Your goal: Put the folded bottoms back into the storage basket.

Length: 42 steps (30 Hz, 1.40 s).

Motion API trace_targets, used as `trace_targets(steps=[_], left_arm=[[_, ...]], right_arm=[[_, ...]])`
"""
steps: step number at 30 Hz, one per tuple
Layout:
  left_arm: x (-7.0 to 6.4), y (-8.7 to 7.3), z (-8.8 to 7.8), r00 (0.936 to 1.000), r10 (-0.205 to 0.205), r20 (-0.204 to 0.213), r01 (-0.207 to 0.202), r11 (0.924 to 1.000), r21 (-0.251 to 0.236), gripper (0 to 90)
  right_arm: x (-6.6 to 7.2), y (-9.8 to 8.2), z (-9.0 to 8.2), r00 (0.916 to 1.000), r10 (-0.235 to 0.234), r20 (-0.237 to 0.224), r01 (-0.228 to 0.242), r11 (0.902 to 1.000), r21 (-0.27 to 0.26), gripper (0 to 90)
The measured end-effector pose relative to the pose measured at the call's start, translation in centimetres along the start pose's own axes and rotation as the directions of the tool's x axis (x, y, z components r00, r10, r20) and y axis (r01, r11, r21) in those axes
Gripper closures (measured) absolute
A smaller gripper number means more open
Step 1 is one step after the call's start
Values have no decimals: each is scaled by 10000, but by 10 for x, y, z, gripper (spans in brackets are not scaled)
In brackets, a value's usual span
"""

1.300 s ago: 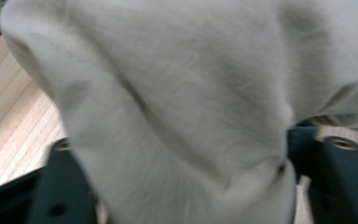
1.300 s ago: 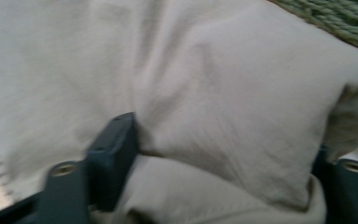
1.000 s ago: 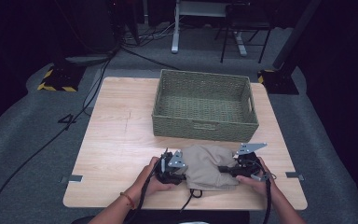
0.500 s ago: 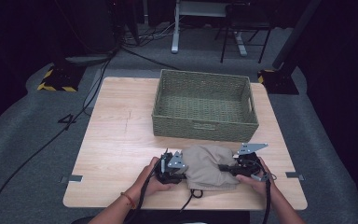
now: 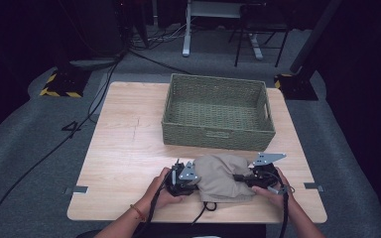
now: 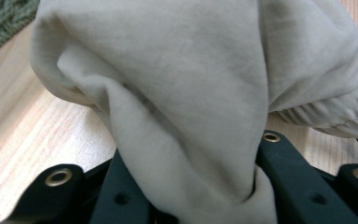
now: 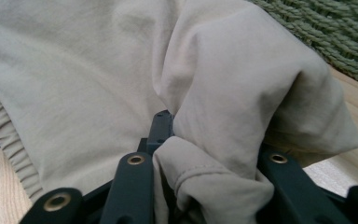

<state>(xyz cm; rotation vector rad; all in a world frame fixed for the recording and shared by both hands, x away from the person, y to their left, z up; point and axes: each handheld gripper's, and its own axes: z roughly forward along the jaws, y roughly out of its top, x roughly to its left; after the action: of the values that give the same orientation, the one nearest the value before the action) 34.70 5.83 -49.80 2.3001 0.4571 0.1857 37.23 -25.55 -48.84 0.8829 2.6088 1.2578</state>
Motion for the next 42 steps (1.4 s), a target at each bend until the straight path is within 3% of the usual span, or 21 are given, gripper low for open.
trace_targets(steps=[8, 12, 23, 32, 38, 42], left_arm=[[-1, 12, -10, 9997, 209, -84, -212, 9993, -297, 728], [2, 19, -15, 9995, 306, -59, -308, 9988, -376, 729], [2, 47, -37, 9973, 679, -272, -698, 9946, -765, 729], [7, 75, -63, 9938, 933, -597, -1004, 9867, -1280, 728], [12, 87, -73, 9915, 1046, -779, -1153, 9820, -1496, 728], [22, 101, -84, 9890, 1081, -1012, -1238, 9786, -1641, 727]], right_arm=[[6, 9, -11, 9984, -272, 494, 283, 9994, -208, 700], [5, 12, -15, 9985, -189, 513, 207, 9992, -340, 702], [7, 34, -43, 9959, -284, 861, 358, 9957, -859, 703], [13, 66, -71, 9914, -376, 1250, 535, 9906, -1257, 702], [12, 81, -79, 9881, -552, 1435, 751, 9877, -1370, 702], [6, 103, -83, 9849, -672, 1594, 898, 9861, -1395, 701]])
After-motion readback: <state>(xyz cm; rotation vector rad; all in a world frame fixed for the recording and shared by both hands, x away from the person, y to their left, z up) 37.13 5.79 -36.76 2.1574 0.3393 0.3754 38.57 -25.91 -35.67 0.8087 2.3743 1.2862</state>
